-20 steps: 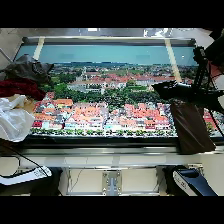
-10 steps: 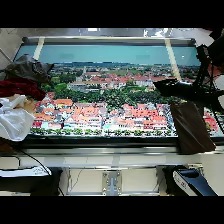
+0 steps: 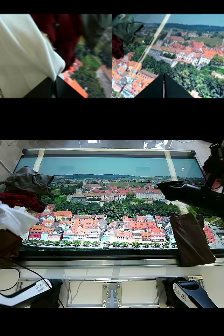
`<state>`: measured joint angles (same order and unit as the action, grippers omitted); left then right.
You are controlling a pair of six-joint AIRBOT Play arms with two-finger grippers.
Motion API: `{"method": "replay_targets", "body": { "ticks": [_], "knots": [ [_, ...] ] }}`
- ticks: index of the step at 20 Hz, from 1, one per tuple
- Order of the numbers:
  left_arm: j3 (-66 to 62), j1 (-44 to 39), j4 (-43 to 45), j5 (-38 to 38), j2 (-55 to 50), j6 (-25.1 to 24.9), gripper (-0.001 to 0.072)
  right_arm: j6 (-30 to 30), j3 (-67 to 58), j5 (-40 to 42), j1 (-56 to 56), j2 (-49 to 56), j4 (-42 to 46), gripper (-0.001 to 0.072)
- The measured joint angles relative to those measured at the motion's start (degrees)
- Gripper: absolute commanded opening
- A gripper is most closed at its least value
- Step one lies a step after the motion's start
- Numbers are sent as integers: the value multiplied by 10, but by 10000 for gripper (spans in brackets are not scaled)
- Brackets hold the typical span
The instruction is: Fold the shirts.
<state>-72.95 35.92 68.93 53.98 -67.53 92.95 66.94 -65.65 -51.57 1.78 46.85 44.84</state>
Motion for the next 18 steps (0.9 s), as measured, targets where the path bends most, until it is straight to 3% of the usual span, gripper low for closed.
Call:
{"method": "replay_targets", "body": {
  "ticks": [4,11,12,13,14,18],
  "knots": [
    [0,-113,-121,8,90,-57,8,0,-62,0,0,-1,3,15],
    [0,-414,-176,11,101,-81,28,0,-134,-2,0,-1,41,16],
    [0,-454,-178,11,86,-82,238,0,-137,-3,0,-1,51,16],
    [0,-493,-181,7,68,-83,580,0,-140,-3,0,-1,64,16],
    [0,-521,-182,-1,52,-84,712,0,-142,-7,0,-1,77,16],
    [0,-539,-167,-32,22,-85,704,0,-145,-40,0,-1,176,16]
  ]
}}
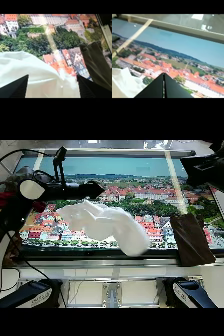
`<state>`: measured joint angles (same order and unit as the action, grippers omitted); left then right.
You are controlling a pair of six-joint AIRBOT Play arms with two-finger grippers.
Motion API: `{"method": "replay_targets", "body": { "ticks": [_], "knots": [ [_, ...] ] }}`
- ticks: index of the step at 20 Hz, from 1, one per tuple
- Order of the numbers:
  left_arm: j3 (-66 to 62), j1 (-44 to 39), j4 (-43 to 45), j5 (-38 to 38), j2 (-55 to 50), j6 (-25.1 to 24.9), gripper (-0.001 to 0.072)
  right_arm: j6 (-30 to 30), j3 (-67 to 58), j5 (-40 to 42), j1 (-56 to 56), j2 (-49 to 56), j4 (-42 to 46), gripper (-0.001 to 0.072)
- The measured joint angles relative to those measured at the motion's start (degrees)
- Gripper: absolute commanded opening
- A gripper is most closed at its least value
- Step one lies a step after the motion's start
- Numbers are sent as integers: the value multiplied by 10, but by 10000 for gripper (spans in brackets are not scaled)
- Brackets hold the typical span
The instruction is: Fold the shirts.
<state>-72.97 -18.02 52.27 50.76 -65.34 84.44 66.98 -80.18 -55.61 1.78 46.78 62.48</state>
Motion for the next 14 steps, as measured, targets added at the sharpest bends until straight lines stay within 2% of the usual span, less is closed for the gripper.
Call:
{"method": "replay_targets", "body": {
  "ticks": [1,3,6,7,8,9,10,14],
  "knots": [
    [0,17,21,3,-2,7,704,0,0,-19,0,1,38,16],
    [9,59,81,30,-4,53,702,3,1,-62,0,7,105,15],
    [85,104,148,72,-5,119,694,33,18,-113,0,33,155,36],
    [120,110,156,73,-4,131,695,48,31,-124,0,46,156,65],
    [157,113,162,62,-2,139,695,61,48,-138,0,59,151,159],
    [188,116,165,48,-2,146,695,71,71,-148,0,72,137,284],
    [213,122,168,29,-1,153,695,78,100,-157,0,85,119,316],
    [260,148,175,-24,1,166,695,95,234,-174,0,106,66,318]
  ]
}}
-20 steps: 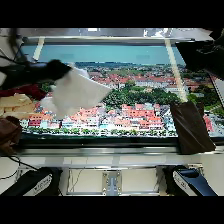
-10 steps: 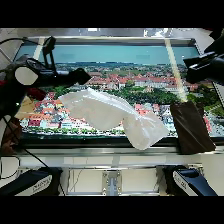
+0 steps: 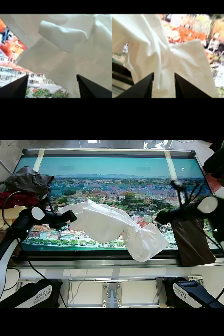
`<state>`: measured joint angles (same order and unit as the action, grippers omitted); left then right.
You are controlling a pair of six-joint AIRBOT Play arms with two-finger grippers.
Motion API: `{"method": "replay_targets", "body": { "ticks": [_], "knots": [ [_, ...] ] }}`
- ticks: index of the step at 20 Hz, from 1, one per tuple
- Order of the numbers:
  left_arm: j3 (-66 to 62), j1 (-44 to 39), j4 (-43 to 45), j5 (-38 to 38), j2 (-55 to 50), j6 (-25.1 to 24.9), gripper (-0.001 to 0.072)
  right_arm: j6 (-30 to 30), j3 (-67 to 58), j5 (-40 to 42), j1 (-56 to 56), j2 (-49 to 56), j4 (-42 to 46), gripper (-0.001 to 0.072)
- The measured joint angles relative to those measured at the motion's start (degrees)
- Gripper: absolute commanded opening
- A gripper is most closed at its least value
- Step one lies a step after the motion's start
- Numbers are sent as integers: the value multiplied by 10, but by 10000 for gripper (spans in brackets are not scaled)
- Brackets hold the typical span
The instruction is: Fold the shirts.
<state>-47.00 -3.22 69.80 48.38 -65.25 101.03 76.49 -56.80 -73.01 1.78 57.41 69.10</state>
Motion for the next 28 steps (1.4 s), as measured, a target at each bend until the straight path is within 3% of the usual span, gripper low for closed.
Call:
{"method": "replay_targets", "body": {
  "ticks": [3,6,8,12,15,21,25,28],
  "knots": [
    [11,14,2,-20,0,5,695,5,114,3,1,4,-94,346],
    [15,21,4,-59,0,5,695,-5,210,62,32,3,-263,352],
    [16,24,4,-86,0,6,695,-13,250,142,92,3,-365,442],
    [17,38,2,-115,0,6,695,-14,283,366,245,24,-499,452],
    [17,62,2,-124,0,8,695,-1,291,457,303,66,-555,453],
    [16,136,-13,-162,-43,23,695,7,264,524,349,143,-619,452],
    [4,154,-78,-170,-108,-17,694,9,230,551,358,181,-630,452],
    [-5,158,-170,-169,-146,-88,693,9,221,561,359,191,-630,452]
  ]
}}
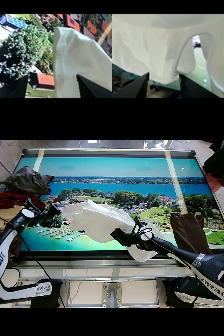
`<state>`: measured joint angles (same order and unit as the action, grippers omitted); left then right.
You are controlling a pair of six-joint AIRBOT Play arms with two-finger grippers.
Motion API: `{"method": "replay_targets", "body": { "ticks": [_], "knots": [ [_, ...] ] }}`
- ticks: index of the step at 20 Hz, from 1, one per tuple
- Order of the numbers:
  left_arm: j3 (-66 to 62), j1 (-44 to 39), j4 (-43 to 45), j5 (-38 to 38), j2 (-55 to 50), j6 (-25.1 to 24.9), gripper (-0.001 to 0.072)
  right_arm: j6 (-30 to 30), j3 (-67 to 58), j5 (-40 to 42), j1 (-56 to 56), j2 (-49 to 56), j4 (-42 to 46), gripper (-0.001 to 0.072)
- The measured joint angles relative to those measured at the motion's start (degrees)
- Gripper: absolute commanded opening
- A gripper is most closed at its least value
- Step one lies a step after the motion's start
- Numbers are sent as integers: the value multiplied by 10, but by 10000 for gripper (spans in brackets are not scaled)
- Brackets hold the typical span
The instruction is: Fold the shirts.
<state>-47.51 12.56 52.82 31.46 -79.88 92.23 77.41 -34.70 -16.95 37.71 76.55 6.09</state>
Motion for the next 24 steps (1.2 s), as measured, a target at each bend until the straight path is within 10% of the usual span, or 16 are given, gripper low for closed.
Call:
{"method": "replay_targets", "body": {
  "ticks": [10,14,17,24],
  "knots": [
    [-49,-16,-220,0,-101,-173,561,0,-5,14,1,6,-1,450],
    [-55,-31,-227,1,-122,-180,10,0,-5,16,1,6,-1,344],
    [-59,-37,-230,1,-127,-183,9,0,-6,28,1,7,-1,47],
    [-76,-18,-230,19,-86,-192,9,-19,-17,77,1,-9,19,12]
  ]
}}
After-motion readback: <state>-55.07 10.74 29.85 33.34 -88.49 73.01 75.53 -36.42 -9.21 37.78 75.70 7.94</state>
